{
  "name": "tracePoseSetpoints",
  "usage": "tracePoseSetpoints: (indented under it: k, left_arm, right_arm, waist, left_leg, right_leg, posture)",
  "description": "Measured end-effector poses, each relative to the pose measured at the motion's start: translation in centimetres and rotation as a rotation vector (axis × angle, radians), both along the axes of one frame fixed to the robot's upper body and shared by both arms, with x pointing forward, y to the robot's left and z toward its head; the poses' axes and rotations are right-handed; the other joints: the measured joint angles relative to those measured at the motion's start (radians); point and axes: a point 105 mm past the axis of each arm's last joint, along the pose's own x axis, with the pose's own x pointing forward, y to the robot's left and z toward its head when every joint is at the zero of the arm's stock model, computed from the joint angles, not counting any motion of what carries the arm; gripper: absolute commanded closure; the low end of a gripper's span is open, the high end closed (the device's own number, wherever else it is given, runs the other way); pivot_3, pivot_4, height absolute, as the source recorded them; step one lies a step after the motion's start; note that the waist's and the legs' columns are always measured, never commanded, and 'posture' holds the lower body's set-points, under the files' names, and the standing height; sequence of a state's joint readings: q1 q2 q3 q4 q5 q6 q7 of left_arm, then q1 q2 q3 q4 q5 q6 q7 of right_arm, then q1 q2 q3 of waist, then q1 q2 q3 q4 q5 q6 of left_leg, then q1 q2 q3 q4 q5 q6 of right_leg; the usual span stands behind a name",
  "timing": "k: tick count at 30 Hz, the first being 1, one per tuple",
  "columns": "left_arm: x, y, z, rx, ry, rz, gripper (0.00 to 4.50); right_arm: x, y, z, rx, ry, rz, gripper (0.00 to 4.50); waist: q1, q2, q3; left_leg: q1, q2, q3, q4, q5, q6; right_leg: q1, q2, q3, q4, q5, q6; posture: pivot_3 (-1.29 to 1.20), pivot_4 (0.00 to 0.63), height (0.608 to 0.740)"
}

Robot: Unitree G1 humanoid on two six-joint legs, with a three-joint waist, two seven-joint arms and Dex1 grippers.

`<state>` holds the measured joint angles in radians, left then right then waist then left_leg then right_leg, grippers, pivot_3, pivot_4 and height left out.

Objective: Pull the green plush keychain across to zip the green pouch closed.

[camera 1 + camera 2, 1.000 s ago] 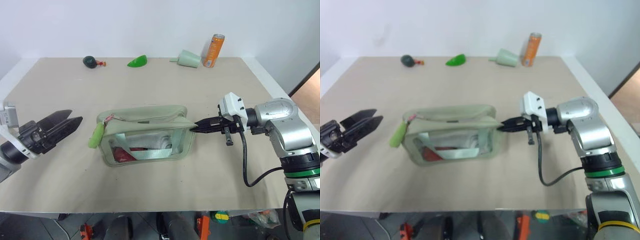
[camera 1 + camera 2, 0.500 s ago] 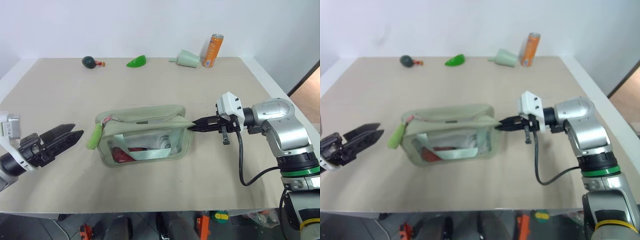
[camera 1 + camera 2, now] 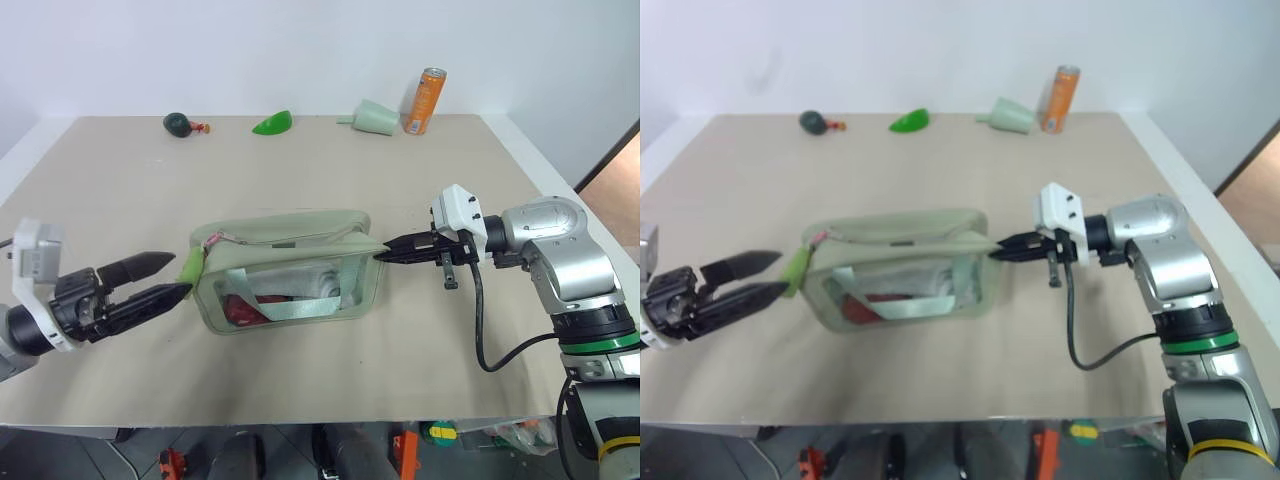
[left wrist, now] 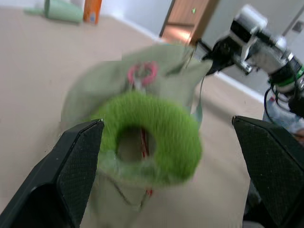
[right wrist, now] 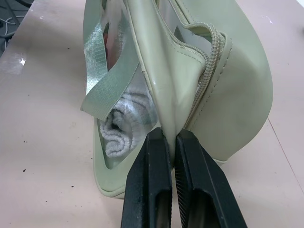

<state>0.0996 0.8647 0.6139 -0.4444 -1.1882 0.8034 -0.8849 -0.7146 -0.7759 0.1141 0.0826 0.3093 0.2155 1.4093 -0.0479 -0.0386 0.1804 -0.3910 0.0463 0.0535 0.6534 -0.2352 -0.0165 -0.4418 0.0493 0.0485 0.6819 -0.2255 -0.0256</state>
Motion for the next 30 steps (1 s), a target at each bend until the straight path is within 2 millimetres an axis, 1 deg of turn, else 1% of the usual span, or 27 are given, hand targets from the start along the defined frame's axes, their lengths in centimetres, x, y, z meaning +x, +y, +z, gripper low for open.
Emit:
tracePoseSetpoints:
  k: [3, 7, 9, 10, 12, 17, 20, 21, 27, 30]
  left_arm:
    - [0.2, -0.3, -0.8, 0.024, 0.02, -0.006, 0.0]
    - [0.3, -0.7, -1.1, 0.028, 0.023, -0.023, 0.0]
    - [0.4, -0.8, -1.2, 0.023, 0.022, -0.025, 0.54]
    - [0.4, -0.8, -1.2, 0.023, 0.02, -0.025, 0.7]
    - [0.5, -0.9, -1.2, 0.022, 0.019, -0.028, 1.52]
    - [0.5, -1.0, -0.8, 0.007, 0.004, -0.04, 3.18]
    - [0.7, -0.6, -0.2, -0.02, -0.01, -0.031, 4.28]
    - [0.8, -0.4, 0.0, -0.028, -0.013, -0.026, 4.45]
    - [1.1, 0.6, 1.7, -0.096, -0.065, 0.003, 4.45]
    - [1.2, 0.6, 2.4, -0.114, -0.089, 0.0, 4.45]
  right_arm:
    - [0.1, 0.1, 0.0, 0.005, -0.002, -0.003, 4.46]
    - [0.1, 0.1, 0.0, 0.01, -0.005, -0.009, 4.46]
    - [0.1, 0.1, 0.0, 0.011, -0.005, -0.011, 4.5]
    - [0.2, 0.1, 0.0, 0.012, -0.005, -0.012, 4.5]
    - [0.2, 0.1, 0.0, 0.012, -0.005, -0.013, 4.5]
    - [0.1, 0.0, -0.2, 0.014, -0.002, -0.017, 4.5]
    - [0.1, 0.0, -0.2, 0.013, -0.003, -0.018, 4.5]
    - [0.1, 0.0, -0.2, 0.013, -0.003, -0.018, 4.5]
    - [0.2, 0.1, -0.3, 0.011, -0.011, -0.021, 4.5]
    - [0.3, 0.2, -0.3, 0.013, -0.017, -0.021, 4.5]
  waist:
    - [0.0, 0.0, 0.0]
    - [0.0, 0.0, 0.0]
    - [0.0, 0.0, 0.0]
    - [0.0, 0.0, 0.0]
    - [0.0, 0.0, 0.0]
    - [0.0, 0.0, 0.0]
    - [0.0, 0.0, 0.0]
    - [0.0, 0.0, 0.0]
    - [0.0, 0.0, 0.0]
    - [0.0, 0.0, 0.0]
  left_leg:
    - [0.0, 0.0, 0.0, 0.0, 0.0, 0.0]
    - [0.0, 0.0, 0.0, 0.0, 0.0, 0.0]
    - [0.0, 0.0, 0.0, 0.0, 0.0, 0.0]
    - [0.0, 0.0, 0.0, 0.0, 0.0, 0.0]
    - [0.0, 0.0, 0.0, 0.0, 0.0, 0.0]
    - [0.0, 0.0, 0.0, 0.0, 0.0, 0.0]
    - [0.0, 0.0, 0.0, 0.0, 0.0, 0.0]
    - [0.0, 0.0, 0.0, 0.0, 0.0, 0.0]
    - [0.0, 0.0, 0.0, 0.0, 0.0, 0.0]
    - [0.0, 0.0, 0.0, 0.0, 0.0, 0.0]
  right_leg:
    - [0.0, 0.0, 0.0, 0.0, 0.0, 0.0]
    - [0.0, 0.0, 0.0, 0.0, 0.0, 0.0]
    - [0.0, 0.0, 0.0, 0.0, 0.0, 0.0]
    - [0.0, 0.0, 0.0, 0.0, 0.0, 0.0]
    - [0.0, 0.0, 0.0, 0.0, 0.0, 0.0]
    - [0.0, 0.0, 0.0, 0.0, 0.0, 0.0]
    - [0.0, 0.0, 0.0, 0.0, 0.0, 0.0]
    - [0.0, 0.0, 0.0, 0.0, 0.0, 0.0]
    - [0.0, 0.0, 0.0, 0.0, 0.0, 0.0]
    - [0.0, 0.0, 0.0, 0.0, 0.0, 0.0]
  posture:
    - [0.0, 0.15, 0.74]
    - [0.0, 0.15, 0.74]
    - [0.0, 0.15, 0.74]
    - [0.0, 0.15, 0.74]
    - [0.0, 0.15, 0.74]
    - [0.0, 0.15, 0.74]
    - [0.0, 0.15, 0.74]
    - [0.0, 0.15, 0.74]
    - [0.0, 0.15, 0.74]
    - [0.0, 0.15, 0.74]
